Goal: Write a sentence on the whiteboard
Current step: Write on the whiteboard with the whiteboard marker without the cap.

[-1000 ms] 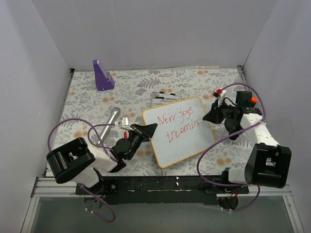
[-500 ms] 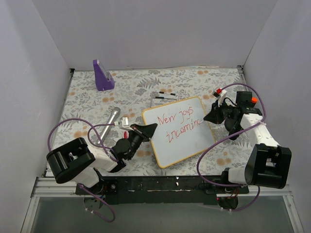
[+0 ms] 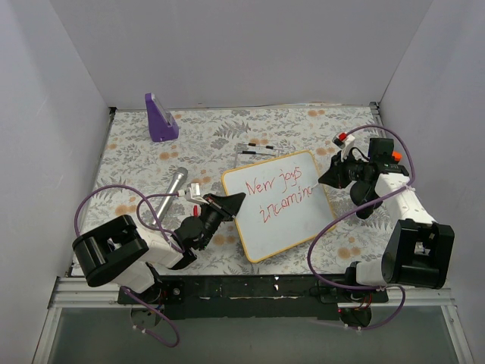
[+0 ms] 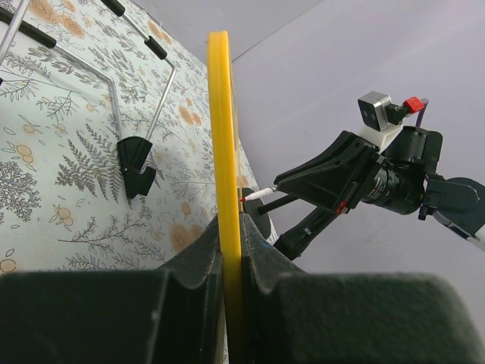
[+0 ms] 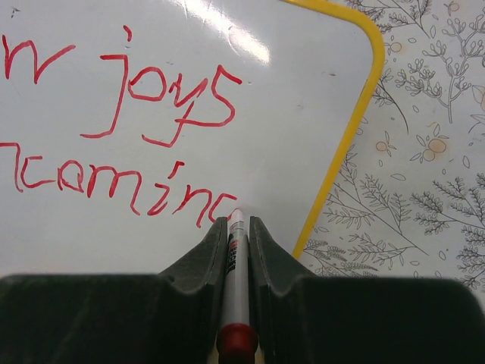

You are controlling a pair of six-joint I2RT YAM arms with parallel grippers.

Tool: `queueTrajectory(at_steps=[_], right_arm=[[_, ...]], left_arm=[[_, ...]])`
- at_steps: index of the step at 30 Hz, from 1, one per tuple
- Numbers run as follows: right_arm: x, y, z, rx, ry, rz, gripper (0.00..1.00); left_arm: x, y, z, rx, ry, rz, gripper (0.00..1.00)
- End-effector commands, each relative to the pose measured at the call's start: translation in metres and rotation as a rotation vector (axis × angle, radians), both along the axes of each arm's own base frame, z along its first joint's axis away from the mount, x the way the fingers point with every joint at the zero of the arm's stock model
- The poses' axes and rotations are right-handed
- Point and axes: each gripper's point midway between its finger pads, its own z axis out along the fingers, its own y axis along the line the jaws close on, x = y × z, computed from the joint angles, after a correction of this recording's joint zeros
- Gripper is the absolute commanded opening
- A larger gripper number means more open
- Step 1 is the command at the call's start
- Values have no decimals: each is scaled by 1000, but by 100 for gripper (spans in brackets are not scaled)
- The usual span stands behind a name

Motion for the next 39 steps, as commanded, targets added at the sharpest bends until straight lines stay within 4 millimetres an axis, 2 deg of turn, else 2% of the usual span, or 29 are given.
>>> queueTrajectory(at_steps=[1,19,30,39], right_arm=[[20,0,16,-4,-66,-1,1],[18,7,24,33,-75,25,1],[16,5,15,16,-54,23,1],[3,2,5,-11,-27,40,1]], left_arm=[[-13,8,67,-160,-218,-18,0],[-14,9,69,-166,-222,-19,0],[-13,9,69,-165,-220,-18,0],[-14,10,69,-164,-220,-15,0]])
